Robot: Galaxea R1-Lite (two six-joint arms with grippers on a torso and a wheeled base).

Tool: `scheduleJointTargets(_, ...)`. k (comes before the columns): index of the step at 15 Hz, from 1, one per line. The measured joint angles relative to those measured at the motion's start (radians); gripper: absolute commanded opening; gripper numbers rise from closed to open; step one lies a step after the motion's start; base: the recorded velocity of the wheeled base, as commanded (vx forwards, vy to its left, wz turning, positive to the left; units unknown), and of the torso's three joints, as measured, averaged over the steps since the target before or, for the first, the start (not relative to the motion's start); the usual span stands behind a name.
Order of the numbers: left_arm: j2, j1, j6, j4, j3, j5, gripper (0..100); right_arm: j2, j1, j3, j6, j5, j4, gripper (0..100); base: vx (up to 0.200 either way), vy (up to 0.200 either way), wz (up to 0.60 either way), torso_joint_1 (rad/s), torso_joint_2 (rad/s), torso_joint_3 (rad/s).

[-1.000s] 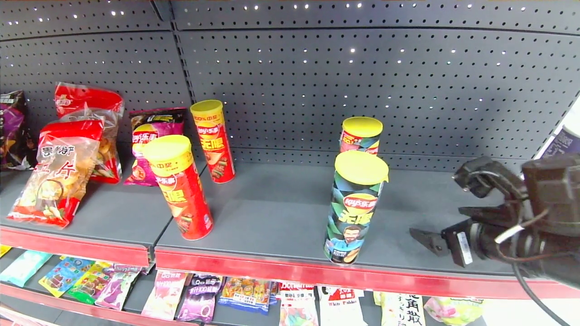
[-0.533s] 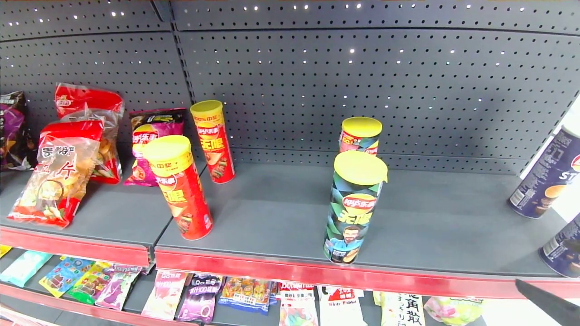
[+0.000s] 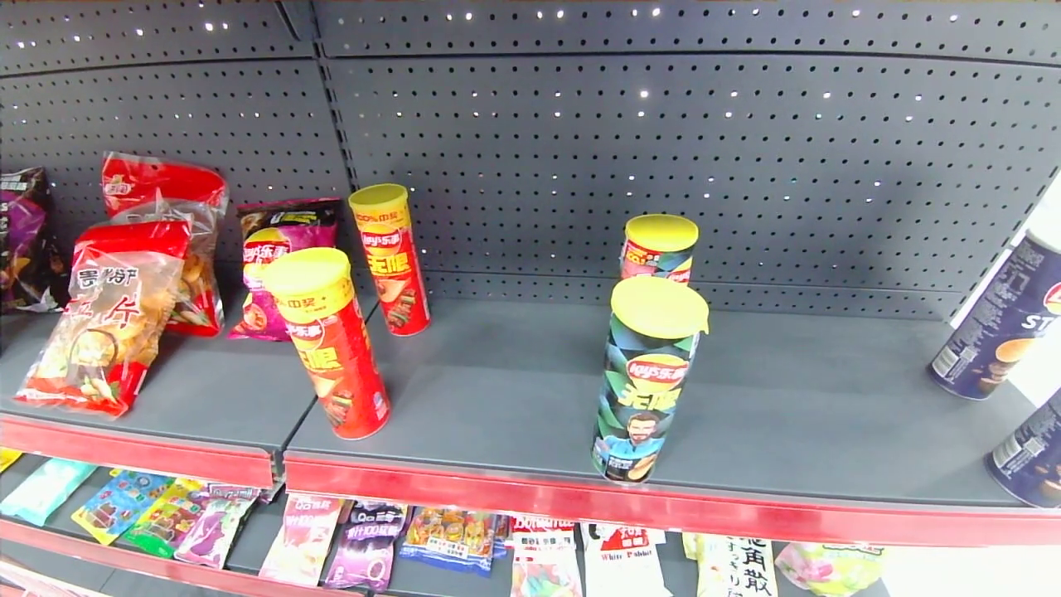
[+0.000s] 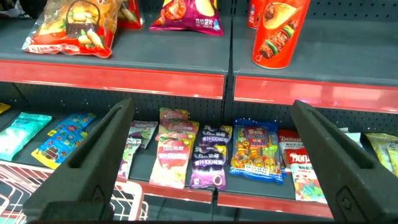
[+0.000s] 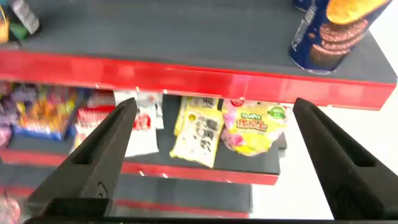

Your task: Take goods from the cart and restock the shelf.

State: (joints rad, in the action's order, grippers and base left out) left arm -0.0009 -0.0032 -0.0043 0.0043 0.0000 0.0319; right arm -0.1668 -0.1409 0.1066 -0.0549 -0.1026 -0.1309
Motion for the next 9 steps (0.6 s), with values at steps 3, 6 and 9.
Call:
scheduleJointTargets(3, 0.0, 0.0, 0.0, 0.0, 0.0, 0.0, 100, 0.05, -0.002, -0.028, 0.02, 0.0, 0.023, 100, 0.0, 0.0, 0.0, 0.0, 0.0, 0.0)
scheduleJointTargets(6, 0.0, 0.0, 0.0, 0.0, 0.0, 0.0, 100, 0.095, 0.133, -0.073, 0.045, 0.028, 0.101, 100, 0.0, 0.0, 0.0, 0.0, 0.0, 0.0)
scheduleJointTargets(9, 0.0, 0.0, 0.0, 0.0, 0.0, 0.0, 100, 0.144, 0.142, -0.101, 0.07, 0.061, 0.132, 100, 0.0, 0.0, 0.0, 0.0, 0.0, 0.0)
